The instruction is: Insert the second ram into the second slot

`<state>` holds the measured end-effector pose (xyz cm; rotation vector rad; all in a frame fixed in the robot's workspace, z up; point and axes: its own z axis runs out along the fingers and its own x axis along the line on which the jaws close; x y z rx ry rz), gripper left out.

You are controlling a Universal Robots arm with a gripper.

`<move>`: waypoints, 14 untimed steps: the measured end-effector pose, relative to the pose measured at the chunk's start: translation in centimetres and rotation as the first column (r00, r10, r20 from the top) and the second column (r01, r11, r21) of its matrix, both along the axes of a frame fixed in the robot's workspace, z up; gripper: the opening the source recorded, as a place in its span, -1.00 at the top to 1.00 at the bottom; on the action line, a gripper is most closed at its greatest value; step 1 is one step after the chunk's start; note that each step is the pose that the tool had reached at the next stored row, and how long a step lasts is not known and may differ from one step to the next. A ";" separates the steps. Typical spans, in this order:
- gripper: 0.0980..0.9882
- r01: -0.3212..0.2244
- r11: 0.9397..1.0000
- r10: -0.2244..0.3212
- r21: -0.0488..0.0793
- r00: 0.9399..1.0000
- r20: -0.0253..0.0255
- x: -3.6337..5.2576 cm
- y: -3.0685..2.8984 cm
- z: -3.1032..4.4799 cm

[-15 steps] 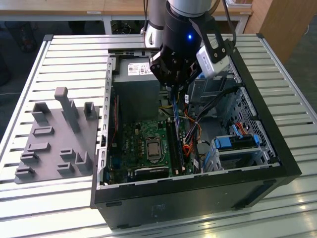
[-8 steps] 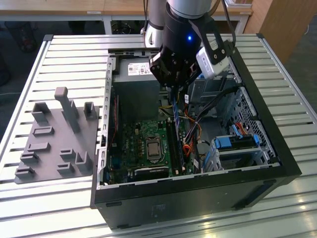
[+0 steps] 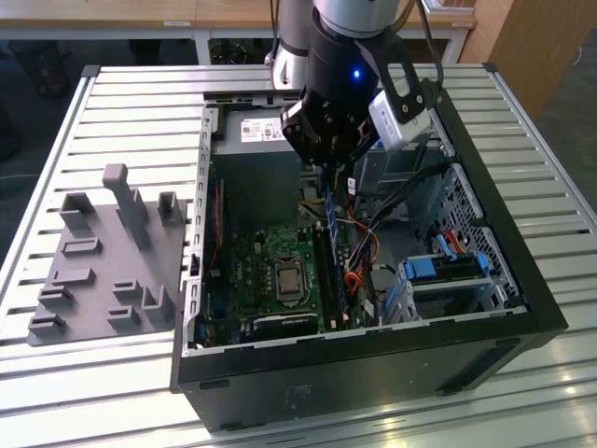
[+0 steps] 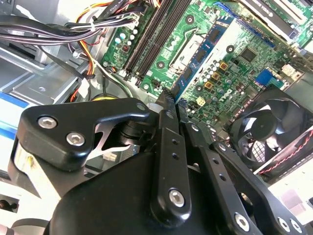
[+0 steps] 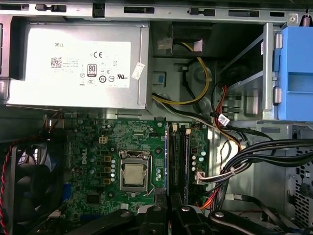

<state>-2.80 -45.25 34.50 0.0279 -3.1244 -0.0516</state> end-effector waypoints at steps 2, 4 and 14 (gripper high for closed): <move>0.91 0.000 1.000 0.000 0.000 1.000 0.000 0.00 0.00 -0.03; 0.91 0.000 1.000 0.000 0.000 1.000 0.000 0.00 0.00 -0.06; 0.91 0.000 1.000 0.000 0.000 1.000 0.000 0.00 0.00 -0.27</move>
